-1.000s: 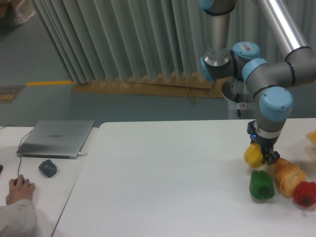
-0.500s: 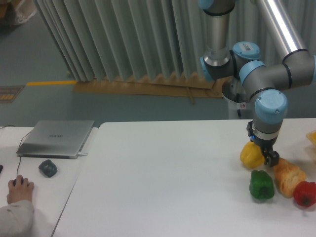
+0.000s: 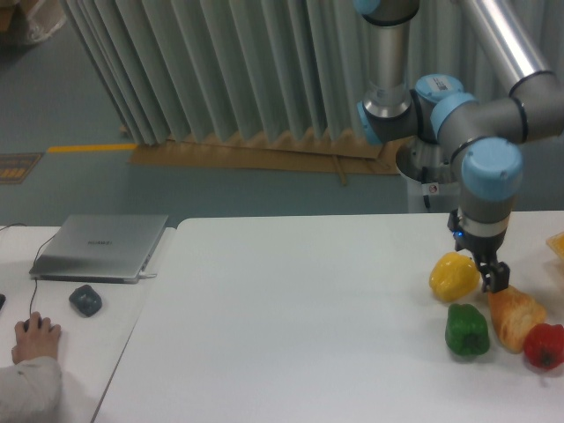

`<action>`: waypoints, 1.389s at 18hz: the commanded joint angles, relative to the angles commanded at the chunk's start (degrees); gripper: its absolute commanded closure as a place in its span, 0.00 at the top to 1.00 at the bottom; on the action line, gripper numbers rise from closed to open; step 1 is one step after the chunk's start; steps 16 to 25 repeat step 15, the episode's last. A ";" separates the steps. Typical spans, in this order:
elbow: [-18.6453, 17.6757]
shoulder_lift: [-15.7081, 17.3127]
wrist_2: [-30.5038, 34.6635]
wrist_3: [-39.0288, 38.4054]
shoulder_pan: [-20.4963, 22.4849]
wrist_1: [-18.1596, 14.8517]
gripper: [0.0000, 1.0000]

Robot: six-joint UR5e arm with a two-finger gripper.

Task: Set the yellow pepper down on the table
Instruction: 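Open the gripper and lift it off the yellow pepper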

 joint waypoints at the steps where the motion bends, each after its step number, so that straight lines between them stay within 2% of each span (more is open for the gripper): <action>1: 0.00 0.17 -0.88 -0.09 0.18 0.89 1.00; 4: -0.35 2.90 -1.24 0.26 0.01 3.61 1.00; 6: -0.26 3.77 -1.24 0.35 -0.17 3.62 1.00; 10: -2.63 8.43 -1.59 0.26 -1.40 2.74 1.00; 15: -4.22 8.96 -1.42 0.26 -2.37 1.78 1.00; 25: -4.22 8.96 -1.42 0.26 -2.37 1.78 1.00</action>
